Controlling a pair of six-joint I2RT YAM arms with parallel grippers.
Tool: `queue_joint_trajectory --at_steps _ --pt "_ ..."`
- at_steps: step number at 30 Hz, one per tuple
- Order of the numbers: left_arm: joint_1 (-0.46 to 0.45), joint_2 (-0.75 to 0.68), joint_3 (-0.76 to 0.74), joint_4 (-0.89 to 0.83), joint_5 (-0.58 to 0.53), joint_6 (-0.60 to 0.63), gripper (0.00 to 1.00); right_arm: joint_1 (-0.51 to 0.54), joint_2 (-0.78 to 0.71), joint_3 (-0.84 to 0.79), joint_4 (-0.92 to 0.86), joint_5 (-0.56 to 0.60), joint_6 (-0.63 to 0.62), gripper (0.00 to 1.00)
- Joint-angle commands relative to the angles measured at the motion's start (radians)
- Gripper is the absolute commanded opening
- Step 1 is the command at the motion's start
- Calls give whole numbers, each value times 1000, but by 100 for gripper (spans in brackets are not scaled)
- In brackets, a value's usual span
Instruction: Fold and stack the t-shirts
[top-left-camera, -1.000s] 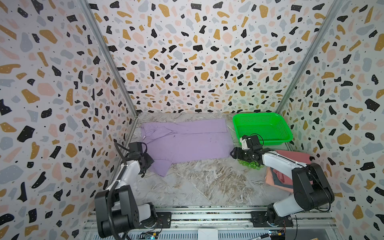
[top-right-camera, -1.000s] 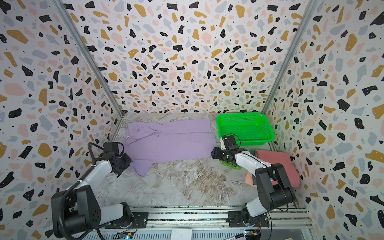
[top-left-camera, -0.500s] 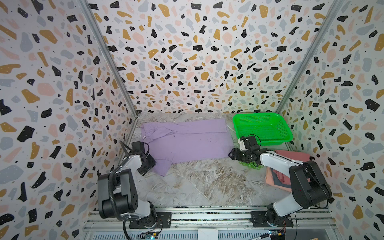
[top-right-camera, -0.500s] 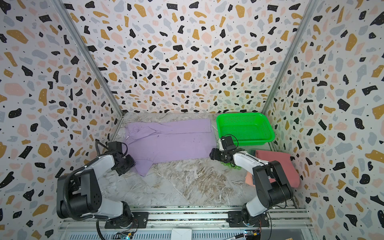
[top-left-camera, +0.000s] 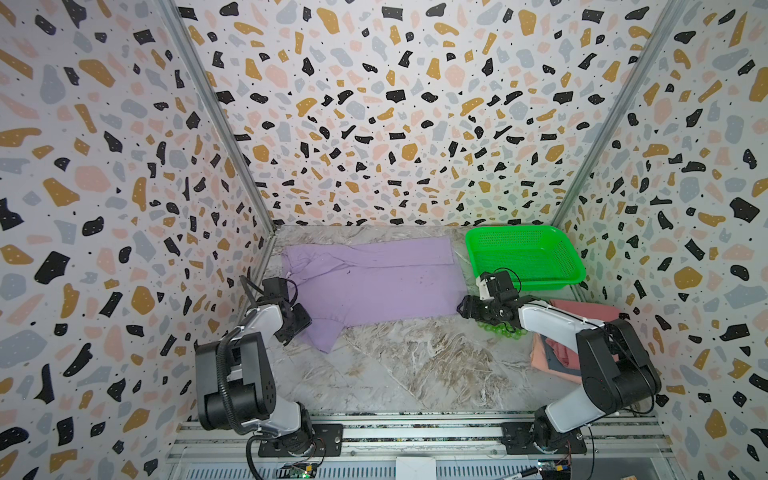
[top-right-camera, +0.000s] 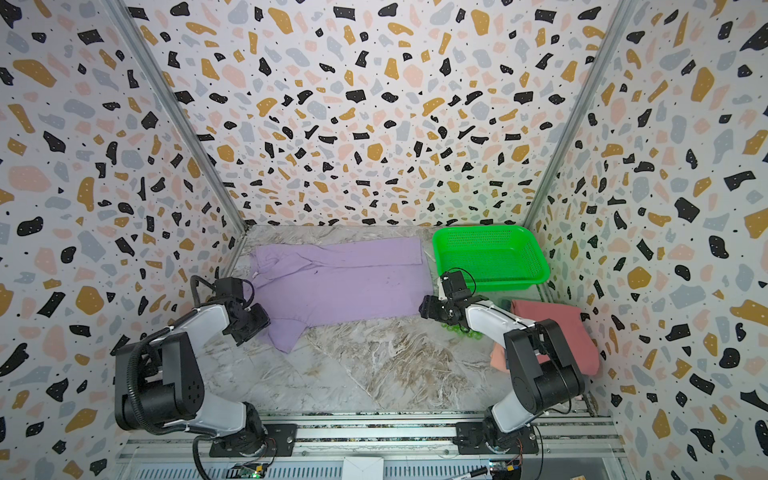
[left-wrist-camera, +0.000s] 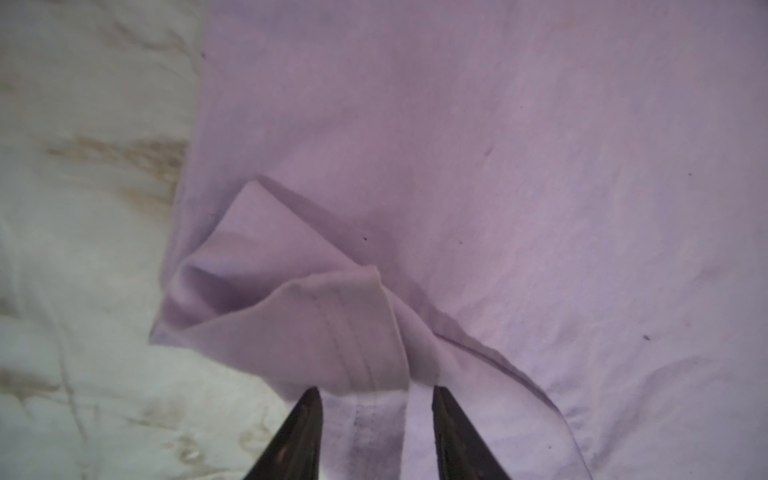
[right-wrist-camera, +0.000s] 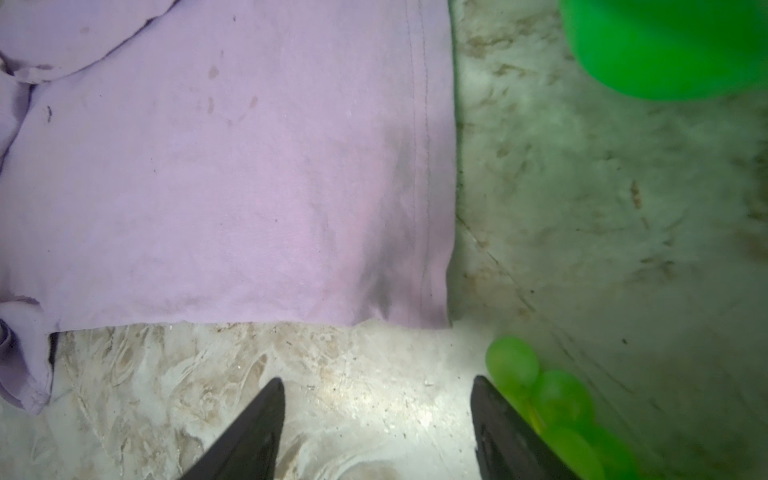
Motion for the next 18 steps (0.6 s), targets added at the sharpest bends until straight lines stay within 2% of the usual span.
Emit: queue_joint_trajectory --at_steps 1,2,4,5,6,9,12,18 --pt "-10 43 4 6 -12 17 44 5 4 43 -9 11 -3 71" --pt "-10 50 2 9 -21 17 43 5 4 44 -12 13 -7 71" --pt "-11 56 1 7 -37 21 33 5 3 44 -13 14 -10 71" --pt "-11 55 1 5 -42 20 27 5 2 43 -14 15 -11 71" --pt "-11 49 -1 2 -45 22 17 5 0 41 -14 15 -12 71" --pt "-11 15 5 -33 -61 31 0 5 3 40 -12 13 -17 71" --pt "-10 -60 -4 -79 -78 29 0 5 9 43 -12 5 -24 70" --pt "-34 -319 -84 -218 -124 -36 0 4 21 46 -12 6 -52 70"
